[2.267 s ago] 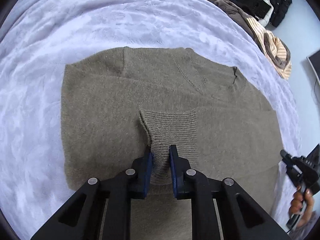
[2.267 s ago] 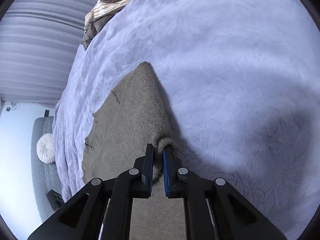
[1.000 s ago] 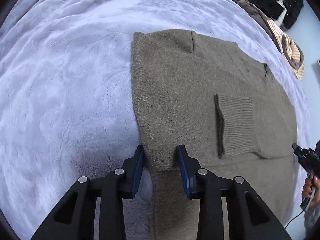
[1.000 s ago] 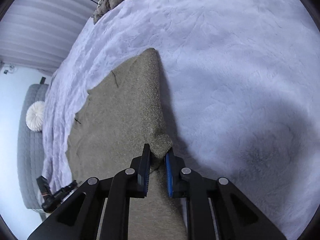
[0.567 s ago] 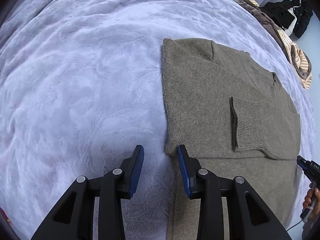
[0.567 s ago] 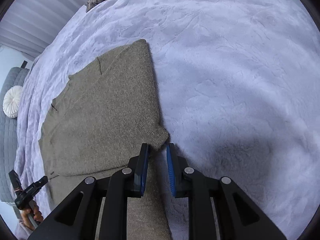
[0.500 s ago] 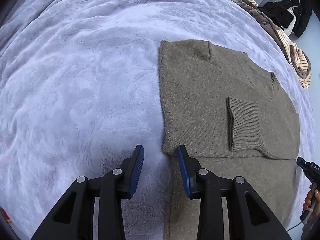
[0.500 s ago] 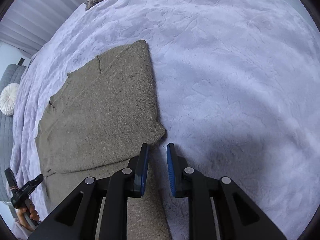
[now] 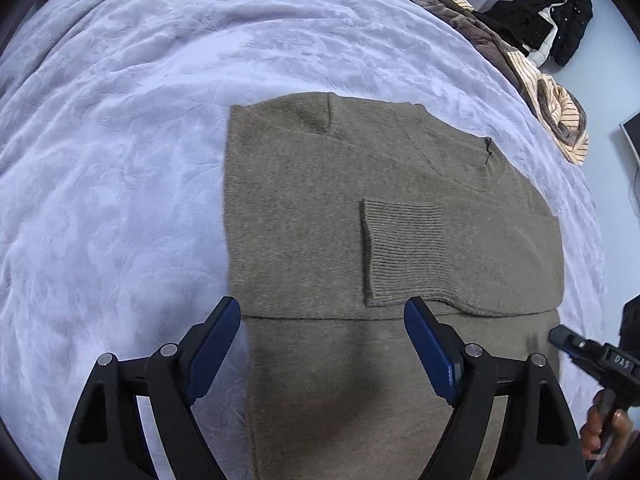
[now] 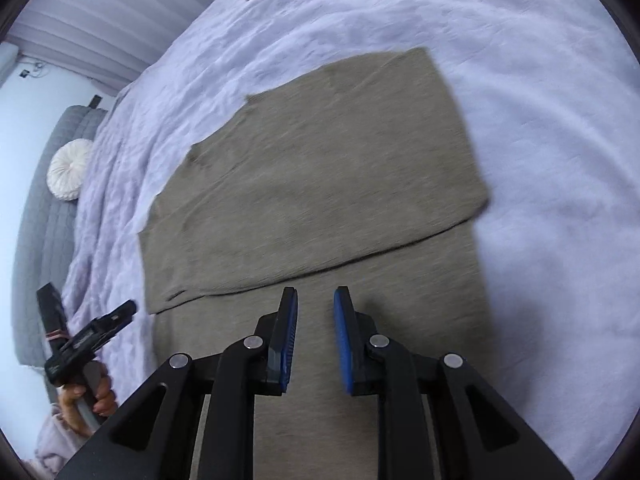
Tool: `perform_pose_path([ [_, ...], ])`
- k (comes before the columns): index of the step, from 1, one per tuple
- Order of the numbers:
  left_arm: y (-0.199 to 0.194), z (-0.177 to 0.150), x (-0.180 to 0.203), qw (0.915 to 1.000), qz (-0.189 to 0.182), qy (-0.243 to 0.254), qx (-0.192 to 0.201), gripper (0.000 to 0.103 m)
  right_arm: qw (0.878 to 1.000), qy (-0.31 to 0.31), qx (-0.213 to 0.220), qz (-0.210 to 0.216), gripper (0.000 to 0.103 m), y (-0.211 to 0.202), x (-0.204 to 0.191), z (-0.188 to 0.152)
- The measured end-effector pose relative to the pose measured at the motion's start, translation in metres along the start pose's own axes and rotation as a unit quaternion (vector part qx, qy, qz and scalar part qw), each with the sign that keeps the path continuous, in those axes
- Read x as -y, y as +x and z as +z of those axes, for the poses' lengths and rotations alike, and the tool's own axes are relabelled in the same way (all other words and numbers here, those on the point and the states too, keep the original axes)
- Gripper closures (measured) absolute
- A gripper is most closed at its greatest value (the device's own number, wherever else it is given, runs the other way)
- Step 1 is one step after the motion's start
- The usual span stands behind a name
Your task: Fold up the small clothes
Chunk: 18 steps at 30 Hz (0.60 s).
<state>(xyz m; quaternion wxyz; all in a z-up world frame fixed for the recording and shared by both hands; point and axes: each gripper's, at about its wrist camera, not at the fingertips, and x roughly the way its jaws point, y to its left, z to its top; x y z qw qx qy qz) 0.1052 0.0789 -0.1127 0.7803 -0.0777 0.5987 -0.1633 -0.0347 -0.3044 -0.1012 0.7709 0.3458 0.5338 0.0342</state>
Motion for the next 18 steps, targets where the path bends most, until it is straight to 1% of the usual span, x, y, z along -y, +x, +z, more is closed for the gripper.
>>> perform_pose_path([
  [1, 0.004, 0.002, 0.004, 0.9999, -0.015, -0.002, -0.003, 0.019, 1.0, 0.008, -0.012, 0.024, 0.077, 0.011, -0.006, -0.002],
  [2, 0.009, 0.005, 0.009, 0.9995, -0.032, -0.002, -0.008, 0.019, 0.998, 0.023, -0.022, 0.046, 0.071, 0.023, -0.012, -0.004],
  [3, 0.015, 0.007, 0.013, 0.9991, -0.04, -0.001, -0.012, 0.019, 0.997, 0.038, -0.028, 0.062, 0.068, 0.032, -0.014, -0.006],
  [4, 0.021, 0.01, 0.018, 0.9988, -0.046, 0.0, -0.018, 0.019, 0.994, 0.06, -0.03, 0.081, 0.067, 0.045, -0.017, -0.006],
  [5, 0.029, 0.012, 0.022, 0.9982, -0.054, 0.0, -0.027, 0.02, 0.992, 0.076, -0.029, 0.092, 0.067, 0.052, -0.017, -0.005],
  [6, 0.036, 0.015, 0.026, 0.9975, -0.061, -0.003, -0.035, 0.027, 0.99, 0.099, -0.024, 0.101, 0.067, 0.061, -0.015, -0.004],
  [7, 0.043, 0.017, 0.029, 0.9969, -0.066, -0.005, -0.041, 0.049, 0.987, 0.122, -0.019, 0.106, 0.067, 0.067, -0.011, -0.002],
  [8, 0.05, 0.019, 0.032, 0.9963, -0.07, -0.001, -0.05, 0.063, 0.983, 0.144, -0.013, 0.112, 0.067, 0.072, -0.008, -0.001],
  [9, 0.055, 0.02, 0.035, 0.9967, -0.059, 0.006, -0.055, 0.085, 0.979, 0.164, -0.005, 0.122, 0.068, 0.076, -0.004, -0.001],
  [10, 0.056, 0.021, 0.037, 0.9971, -0.053, 0.01, -0.054, 0.087, 0.976, 0.178, 0.001, 0.127, 0.071, 0.078, -0.001, -0.001],
  [11, 0.054, 0.021, 0.037, 0.997, -0.058, 0.008, -0.05, 0.087, 0.976, 0.18, 0.003, 0.121, 0.095, 0.079, -0.001, 0.001],
  [12, 0.05, 0.02, 0.038, 0.997, -0.063, 0.009, -0.044, 0.087, 0.978, 0.175, 0.001, 0.115, 0.099, 0.079, -0.002, 0.001],
  [14, 0.042, 0.017, 0.038, 0.9972, -0.063, 0.02, -0.035, 0.087, 0.984, 0.141, -0.001, 0.111, 0.099, 0.073, -0.01, -0.001],
  [15, 0.042, 0.015, 0.037, 0.9974, -0.058, 0.024, -0.036, 0.087, 0.987, 0.124, -0.004, 0.101, 0.099, 0.072, -0.013, -0.002],
  [17, 0.048, 0.011, 0.033, 0.9977, -0.042, 0.028, -0.045, 0.087, 0.991, 0.11, -0.015, 0.075, 0.099, 0.077, -0.014, -0.005],
  [18, 0.051, 0.01, 0.031, 0.9977, -0.041, 0.023, -0.048, 0.087, 0.991, 0.114, -0.019, 0.067, 0.099, 0.081, -0.012, -0.007],
])
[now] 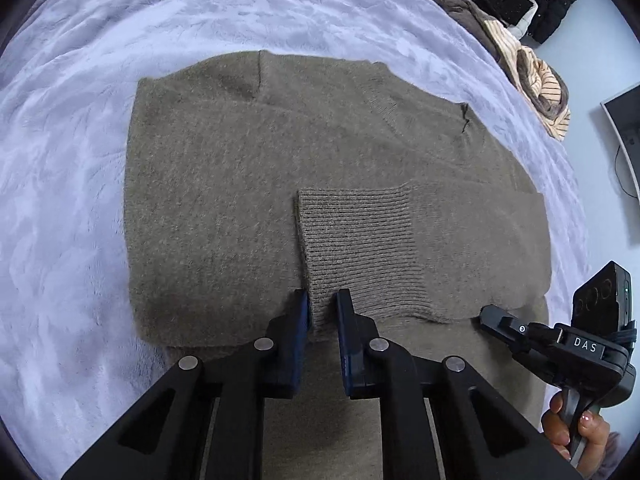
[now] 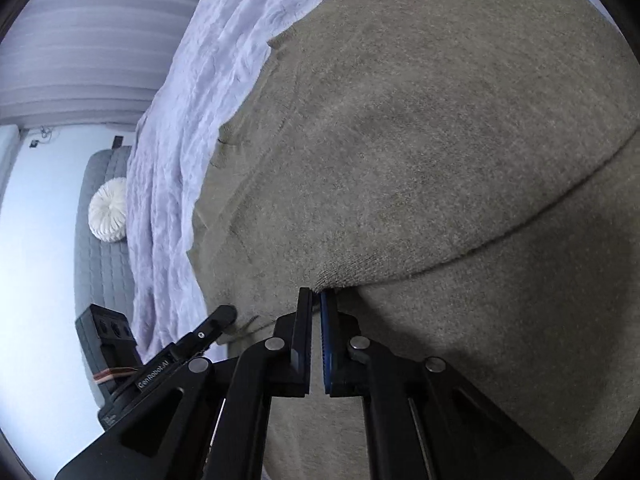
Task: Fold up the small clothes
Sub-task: 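Release the cuff and smooth the folded sweater with both grippers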
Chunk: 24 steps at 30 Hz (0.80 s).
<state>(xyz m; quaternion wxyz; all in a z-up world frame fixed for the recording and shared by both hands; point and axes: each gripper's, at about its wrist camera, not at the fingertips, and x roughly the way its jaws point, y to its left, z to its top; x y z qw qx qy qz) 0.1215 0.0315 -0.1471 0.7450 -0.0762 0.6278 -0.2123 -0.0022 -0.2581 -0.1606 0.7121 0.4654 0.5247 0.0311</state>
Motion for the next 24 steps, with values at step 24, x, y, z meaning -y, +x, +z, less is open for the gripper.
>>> perform_pose_path([
  [24, -0.016, -0.036, -0.009, 0.997, 0.076, 0.012, -0.013, 0.065, 0.991, -0.099, -0.016, -0.089, 0.098, -0.034, -0.007, -0.011],
])
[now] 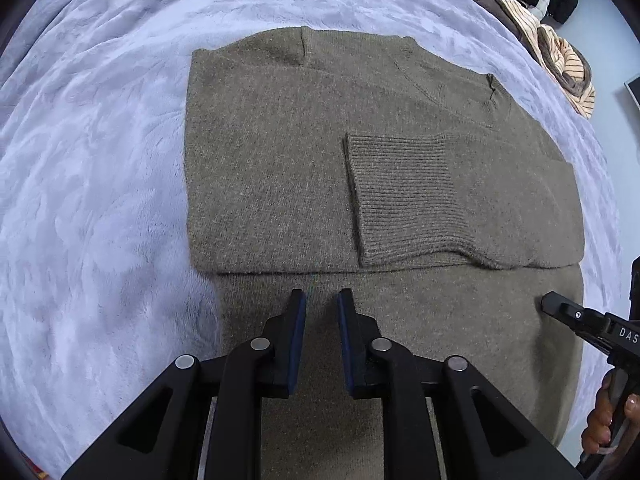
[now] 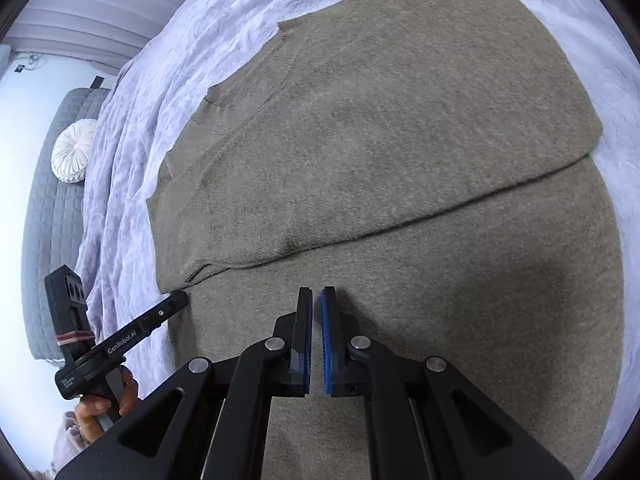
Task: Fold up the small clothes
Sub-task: 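Release the cuff and smooth the folded sweater with both grippers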
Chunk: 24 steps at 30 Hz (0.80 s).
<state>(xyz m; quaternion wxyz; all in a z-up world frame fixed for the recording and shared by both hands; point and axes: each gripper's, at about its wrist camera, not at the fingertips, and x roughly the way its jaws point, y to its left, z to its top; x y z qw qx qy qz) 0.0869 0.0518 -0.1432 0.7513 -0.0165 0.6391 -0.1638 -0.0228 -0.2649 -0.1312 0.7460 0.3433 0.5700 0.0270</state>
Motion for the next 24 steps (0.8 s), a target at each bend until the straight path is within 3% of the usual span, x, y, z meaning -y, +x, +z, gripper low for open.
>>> perform_pose_path([
  [1, -0.002, -0.002, 0.0, 1.0, 0.001, -0.003, 0.003, 0.024, 1.0, -0.001, 0.001, -0.002, 0.098, 0.0, -0.001, -0.001],
  [2, -0.005, -0.004, -0.001, 0.9999, 0.004, -0.008, 0.011, 0.01, 1.0, -0.004, 0.002, -0.007, 0.098, -0.002, 0.0, -0.001],
  [3, -0.009, -0.006, 0.0, 0.9997, 0.005, -0.011, 0.02, 0.004, 1.0, -0.005, 0.004, -0.01, 0.098, -0.004, 0.0, -0.001],
  [13, -0.001, -0.012, 0.001, 0.9994, 0.032, -0.006, -0.014, 0.004, 1.0, 0.009, 0.0, -0.023, 0.098, -0.011, 0.015, -0.01],
  [15, 0.001, -0.017, -0.001, 0.9993, 0.02, -0.009, -0.029, 0.004, 1.0, 0.008, -0.002, -0.024, 0.098, -0.012, 0.015, -0.013],
  [24, -0.017, -0.03, -0.005, 0.9993, -0.005, -0.03, -0.024, 0.004, 0.999, 0.007, -0.01, -0.037, 0.098, -0.019, 0.013, -0.027],
])
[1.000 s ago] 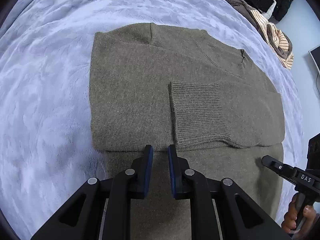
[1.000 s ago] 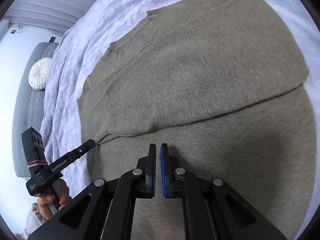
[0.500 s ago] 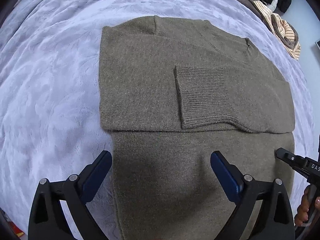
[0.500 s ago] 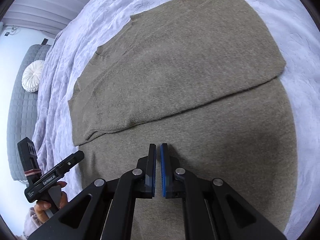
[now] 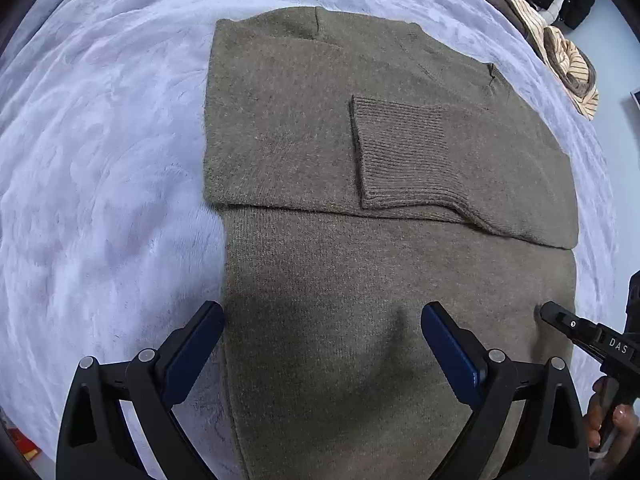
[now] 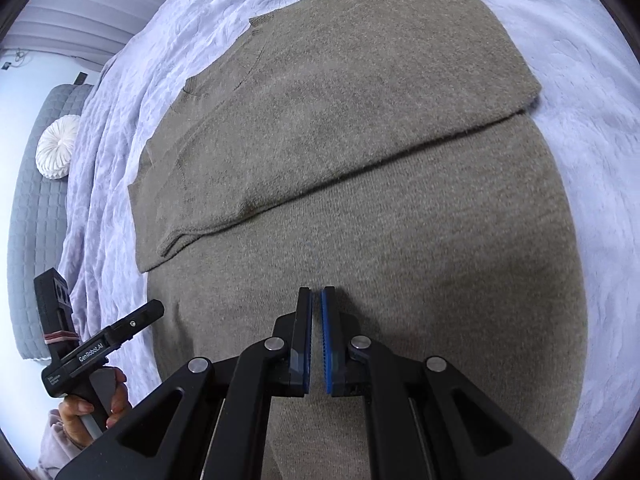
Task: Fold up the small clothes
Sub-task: 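Release the cuff and smooth the folded sweater with both grippers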
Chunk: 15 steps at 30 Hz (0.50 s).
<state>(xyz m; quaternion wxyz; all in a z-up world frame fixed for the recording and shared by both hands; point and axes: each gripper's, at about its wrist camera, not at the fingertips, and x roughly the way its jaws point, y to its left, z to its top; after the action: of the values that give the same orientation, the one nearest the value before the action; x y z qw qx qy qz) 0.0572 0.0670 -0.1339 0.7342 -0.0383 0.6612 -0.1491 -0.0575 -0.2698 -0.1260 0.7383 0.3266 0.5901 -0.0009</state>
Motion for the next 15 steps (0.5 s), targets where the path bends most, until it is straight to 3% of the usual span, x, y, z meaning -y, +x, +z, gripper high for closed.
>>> perform_pose_path([
  [2, -0.003, -0.003, -0.001, 1.0, 0.002, 0.004, -0.003, 0.004, 1.0, 0.0, -0.001, -0.003, 0.096, -0.004, -0.003, -0.004],
  [4, -0.006, -0.007, 0.001, 0.9998, 0.013, 0.013, -0.008, 0.004, 1.0, 0.003, 0.002, -0.003, 0.078, -0.009, -0.004, -0.008],
  [5, -0.008, -0.009, 0.001, 0.9997, 0.015, 0.017, -0.011, 0.004, 1.0, 0.006, 0.005, -0.003, 0.05, -0.011, -0.005, -0.01],
  [6, -0.01, -0.012, 0.002, 0.9996, 0.017, 0.021, -0.013, 0.004, 1.0, 0.009, 0.008, -0.002, 0.031, -0.014, -0.005, -0.012],
  [15, -0.029, -0.035, -0.009, 0.9985, 0.017, 0.024, -0.045, 0.004, 1.0, 0.016, 0.004, -0.02, 0.029, -0.033, -0.02, -0.034],
])
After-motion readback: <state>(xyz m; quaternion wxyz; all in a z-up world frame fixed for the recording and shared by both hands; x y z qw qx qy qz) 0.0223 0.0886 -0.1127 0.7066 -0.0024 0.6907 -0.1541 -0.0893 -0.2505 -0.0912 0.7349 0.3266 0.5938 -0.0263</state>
